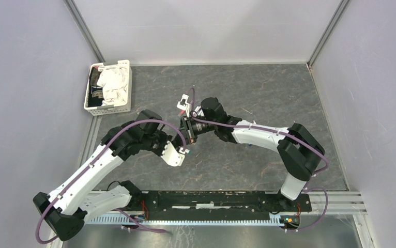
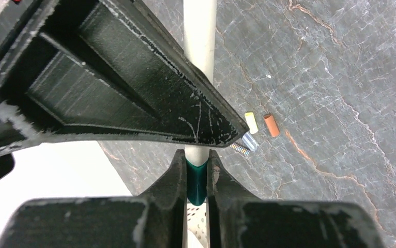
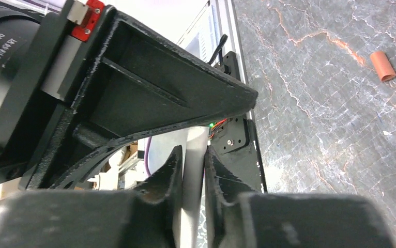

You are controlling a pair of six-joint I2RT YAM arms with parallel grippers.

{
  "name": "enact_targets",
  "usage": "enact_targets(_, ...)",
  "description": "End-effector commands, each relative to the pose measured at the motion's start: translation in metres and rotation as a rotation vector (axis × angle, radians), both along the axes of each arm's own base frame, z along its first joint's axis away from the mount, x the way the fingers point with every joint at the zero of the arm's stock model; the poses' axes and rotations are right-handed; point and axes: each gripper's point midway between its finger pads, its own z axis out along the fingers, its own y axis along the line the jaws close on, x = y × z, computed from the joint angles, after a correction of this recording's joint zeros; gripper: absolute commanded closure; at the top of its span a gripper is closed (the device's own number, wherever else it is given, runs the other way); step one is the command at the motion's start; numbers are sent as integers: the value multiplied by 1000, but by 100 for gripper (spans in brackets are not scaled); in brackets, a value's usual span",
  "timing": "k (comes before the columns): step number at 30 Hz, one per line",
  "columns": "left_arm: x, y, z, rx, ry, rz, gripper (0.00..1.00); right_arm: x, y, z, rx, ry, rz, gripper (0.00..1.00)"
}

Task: Open the pen caps
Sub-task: Open the pen cap from the pen.

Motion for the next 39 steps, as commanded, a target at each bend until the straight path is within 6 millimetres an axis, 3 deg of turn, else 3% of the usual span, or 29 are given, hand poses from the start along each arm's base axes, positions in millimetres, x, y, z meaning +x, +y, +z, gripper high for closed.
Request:
enact_targets(1,5,-5,5,-16,-23,3,97,-10,-4,20,87,-65,74,96)
enact_targets(2,6,-5,6,-20,-23,10,89,-11,-7,17,83,-71,82,100)
enact_targets(4,5,-6,9,-36,-12,25,59,-8,-16,16,84,-87,80,100)
enact_targets(7,-7,-8,12,-60,39,12,42,-4,-32,15,82,-156,90,100)
enact_targets(10,-23,-16,17,-109,131,-4,36,-1,-44,4,19,-262,137,100)
enact_targets(14,-40,-31,22,-177,277,4,36,-10,-49,6,56,-342,203,100)
enact_targets(19,-43,-46,28,-238,363,28,38,-10,-44,14,89,-353,231,100)
enact_targets(25,-41,-38,15,-199,355,46,46,-7,-39,22,112,-368,235,100)
enact_targets(27,-42,-36,12,-187,354,49,53,-7,-38,21,109,-369,231,100)
enact_targets(32,-38,-36,12,-192,339,66,87,-4,-38,13,88,-363,218,100)
enact_targets(33,-37,-36,13,-196,337,68,94,-3,-37,12,83,-365,211,97)
enact_targets(34,-37,-37,14,-200,338,75,97,-3,-37,11,78,-365,205,87)
enact_targets(37,-35,-38,13,-204,345,94,98,-10,-33,8,83,-362,204,64)
enact_targets(39,-31,-38,13,-209,339,117,98,-17,-31,5,87,-347,212,57)
